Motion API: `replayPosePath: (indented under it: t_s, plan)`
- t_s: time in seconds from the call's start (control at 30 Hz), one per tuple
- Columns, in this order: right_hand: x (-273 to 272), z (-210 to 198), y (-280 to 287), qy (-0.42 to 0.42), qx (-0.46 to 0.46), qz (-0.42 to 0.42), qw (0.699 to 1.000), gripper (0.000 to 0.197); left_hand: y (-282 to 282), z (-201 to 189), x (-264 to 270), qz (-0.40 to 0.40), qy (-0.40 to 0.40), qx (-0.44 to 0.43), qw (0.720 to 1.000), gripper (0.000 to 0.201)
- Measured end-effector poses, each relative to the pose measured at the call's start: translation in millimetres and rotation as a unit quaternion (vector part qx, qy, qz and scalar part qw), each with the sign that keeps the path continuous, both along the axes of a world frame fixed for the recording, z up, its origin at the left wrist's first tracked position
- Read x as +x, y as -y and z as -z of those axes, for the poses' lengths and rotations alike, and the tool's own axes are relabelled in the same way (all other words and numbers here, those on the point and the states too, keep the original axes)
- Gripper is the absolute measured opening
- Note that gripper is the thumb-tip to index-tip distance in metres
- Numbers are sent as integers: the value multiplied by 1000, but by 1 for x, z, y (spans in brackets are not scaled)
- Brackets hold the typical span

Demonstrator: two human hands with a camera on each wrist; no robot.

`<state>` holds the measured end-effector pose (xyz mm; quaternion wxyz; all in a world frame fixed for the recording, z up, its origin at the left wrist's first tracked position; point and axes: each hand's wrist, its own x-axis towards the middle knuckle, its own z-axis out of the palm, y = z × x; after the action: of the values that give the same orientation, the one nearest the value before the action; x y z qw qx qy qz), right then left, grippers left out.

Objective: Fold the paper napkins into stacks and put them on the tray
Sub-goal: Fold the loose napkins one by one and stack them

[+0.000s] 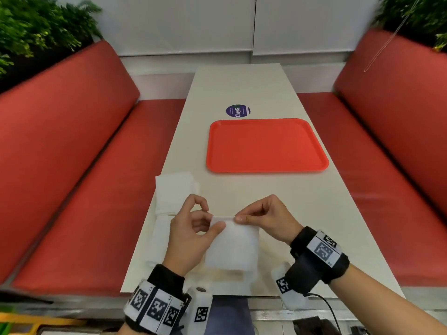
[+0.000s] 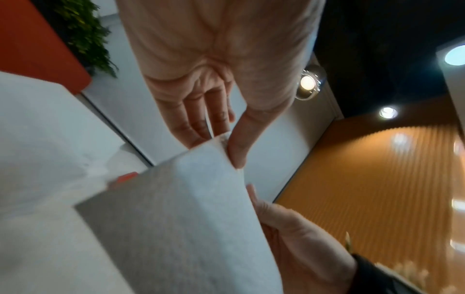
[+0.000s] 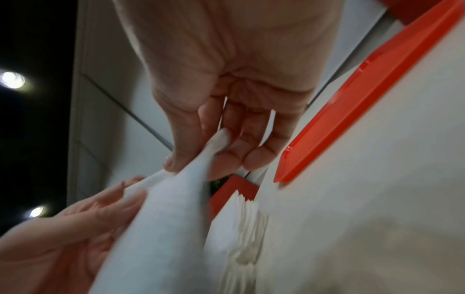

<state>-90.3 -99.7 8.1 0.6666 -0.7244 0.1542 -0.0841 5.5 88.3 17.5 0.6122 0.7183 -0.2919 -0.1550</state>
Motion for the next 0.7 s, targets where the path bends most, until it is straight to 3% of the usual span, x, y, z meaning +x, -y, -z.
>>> replayPosePath:
  t_s: [0.07, 0.17, 0.27, 0.47, 0.57, 0.7]
  plan:
    - [4, 5, -8, -23, 1, -34, 999, 16, -20, 4, 3, -34, -40, -8, 999, 38]
    - [14, 15, -33, -65, 22, -120, 990, 44, -44, 12, 9, -71, -99, 2, 993, 36]
    - [35, 20, -56, -62, 15, -130, 989, 59, -59, 18, 24, -99, -96, 31, 990, 35]
    - [76, 27, -95, -42, 15, -54, 998, 48, -72, 24, 64, -171, -51, 62, 982, 55]
    - [87, 39, -109, -80, 14, -9, 997, 37, -68, 36, 77, -188, -18, 95, 977, 52]
    - [84, 55, -114, -144, 9, 9, 990, 46, -66, 61, 80, -199, 45, 179, 963, 46]
